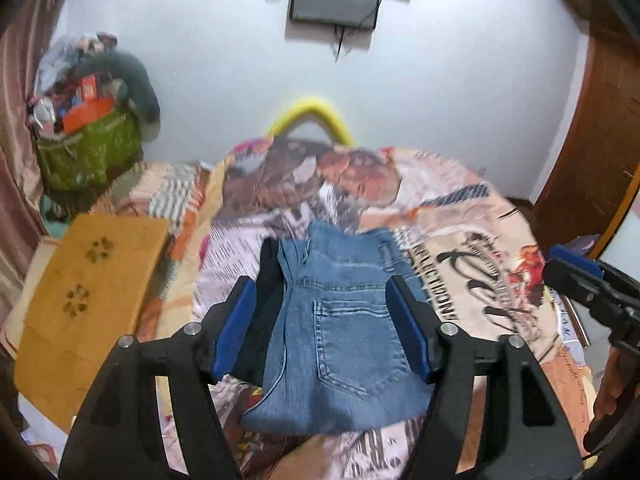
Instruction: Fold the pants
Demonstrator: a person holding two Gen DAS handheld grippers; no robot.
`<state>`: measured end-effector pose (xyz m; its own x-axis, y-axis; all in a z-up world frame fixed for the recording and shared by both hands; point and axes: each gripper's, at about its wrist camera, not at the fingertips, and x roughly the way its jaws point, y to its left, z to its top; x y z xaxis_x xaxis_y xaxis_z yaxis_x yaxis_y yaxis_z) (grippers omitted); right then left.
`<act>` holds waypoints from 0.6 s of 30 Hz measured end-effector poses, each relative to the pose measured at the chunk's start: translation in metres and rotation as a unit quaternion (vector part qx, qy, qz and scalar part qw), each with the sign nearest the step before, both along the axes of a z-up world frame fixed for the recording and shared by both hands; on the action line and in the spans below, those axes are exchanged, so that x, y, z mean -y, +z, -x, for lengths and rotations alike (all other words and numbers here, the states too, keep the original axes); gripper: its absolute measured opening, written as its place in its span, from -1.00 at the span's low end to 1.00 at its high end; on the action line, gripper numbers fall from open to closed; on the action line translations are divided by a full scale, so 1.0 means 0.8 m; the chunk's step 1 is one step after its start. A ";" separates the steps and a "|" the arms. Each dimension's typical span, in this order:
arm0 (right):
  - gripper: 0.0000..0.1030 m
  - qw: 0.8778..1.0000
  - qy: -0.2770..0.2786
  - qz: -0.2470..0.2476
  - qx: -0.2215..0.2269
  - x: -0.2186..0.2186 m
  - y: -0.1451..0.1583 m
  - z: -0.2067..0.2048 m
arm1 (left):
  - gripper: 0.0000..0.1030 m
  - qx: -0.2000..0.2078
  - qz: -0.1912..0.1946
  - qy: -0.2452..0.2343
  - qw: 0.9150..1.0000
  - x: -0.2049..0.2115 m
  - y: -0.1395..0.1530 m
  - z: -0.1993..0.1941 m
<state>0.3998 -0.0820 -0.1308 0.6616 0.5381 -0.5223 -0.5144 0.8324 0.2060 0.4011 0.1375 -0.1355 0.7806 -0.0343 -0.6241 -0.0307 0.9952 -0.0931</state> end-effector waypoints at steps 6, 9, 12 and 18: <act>0.01 0.995 0.002 -0.040 0.087 0.015 0.065 0.092 | 0.29 0.076 -0.025 -0.010 0.997 0.019 0.077 0.101; 0.01 0.991 0.000 -0.060 0.123 0.025 0.088 0.134 | 0.29 0.107 -0.030 -0.012 0.994 0.026 0.105 0.145; 0.01 0.986 0.003 -0.075 0.148 0.034 0.104 0.173 | 0.30 0.143 -0.035 -0.008 0.989 0.036 0.131 0.195; 0.01 0.980 0.002 -0.076 0.185 0.048 0.119 0.236 | 0.31 0.194 -0.029 -0.022 0.980 0.057 0.157 0.274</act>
<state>0.2114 -0.1200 -0.0359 0.7888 0.5932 -0.1610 -0.5797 0.8050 0.1263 0.1817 0.0920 -0.0095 0.9580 -0.0459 -0.2832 0.0384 0.9987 -0.0320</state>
